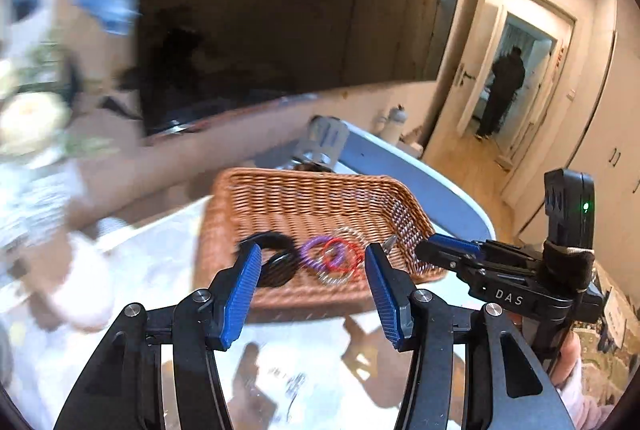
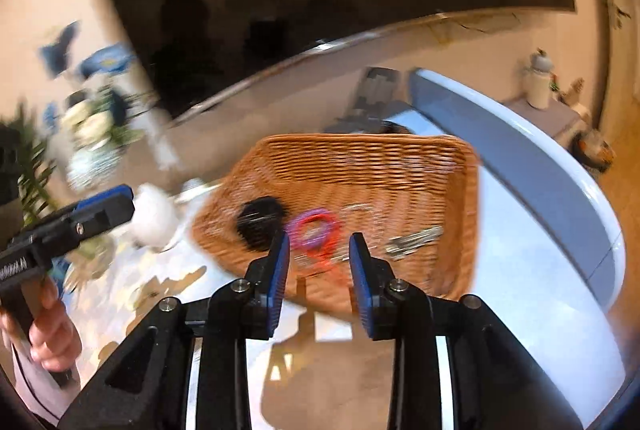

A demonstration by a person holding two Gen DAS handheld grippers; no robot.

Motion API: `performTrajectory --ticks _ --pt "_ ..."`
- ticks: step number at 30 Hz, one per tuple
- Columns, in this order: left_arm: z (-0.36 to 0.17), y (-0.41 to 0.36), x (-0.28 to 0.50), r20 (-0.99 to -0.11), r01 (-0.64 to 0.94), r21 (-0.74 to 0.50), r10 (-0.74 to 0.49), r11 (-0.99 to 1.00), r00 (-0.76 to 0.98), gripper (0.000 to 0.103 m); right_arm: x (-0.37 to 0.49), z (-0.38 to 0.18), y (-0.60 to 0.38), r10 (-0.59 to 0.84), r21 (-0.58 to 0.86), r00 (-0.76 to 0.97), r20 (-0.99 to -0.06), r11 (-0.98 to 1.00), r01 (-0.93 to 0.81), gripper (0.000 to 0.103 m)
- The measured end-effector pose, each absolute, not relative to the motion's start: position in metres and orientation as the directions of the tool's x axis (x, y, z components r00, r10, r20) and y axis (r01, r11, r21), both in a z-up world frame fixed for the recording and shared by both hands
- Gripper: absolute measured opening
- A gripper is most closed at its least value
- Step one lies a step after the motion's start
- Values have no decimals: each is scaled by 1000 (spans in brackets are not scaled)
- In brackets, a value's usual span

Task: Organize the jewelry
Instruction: 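Move both open tools back over the remaining jewelry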

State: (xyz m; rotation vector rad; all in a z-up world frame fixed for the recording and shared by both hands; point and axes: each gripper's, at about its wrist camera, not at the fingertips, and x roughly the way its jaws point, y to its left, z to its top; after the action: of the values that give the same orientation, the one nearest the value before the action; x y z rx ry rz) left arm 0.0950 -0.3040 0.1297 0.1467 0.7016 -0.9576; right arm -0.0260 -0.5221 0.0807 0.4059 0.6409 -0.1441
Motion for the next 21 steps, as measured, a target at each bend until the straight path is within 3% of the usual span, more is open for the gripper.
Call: performTrajectory --ticks 7,11,16,21 --pt "151 -195 70 -563 743 -169 -682 648 467 56 -26 83 -437 102 309 795 -598 944 112 41" --pt "149 -139 61 -551 706 -157 -655 690 517 56 -20 59 -409 181 372 773 -609 925 77 42" --pt "121 -81 70 -575 628 -193 -605 754 550 56 -5 11 -387 251 451 731 -635 888 87 42" --pt "79 -58 93 -628 578 -262 -591 773 506 56 4 -12 -373 242 424 701 -671 901 95 42"
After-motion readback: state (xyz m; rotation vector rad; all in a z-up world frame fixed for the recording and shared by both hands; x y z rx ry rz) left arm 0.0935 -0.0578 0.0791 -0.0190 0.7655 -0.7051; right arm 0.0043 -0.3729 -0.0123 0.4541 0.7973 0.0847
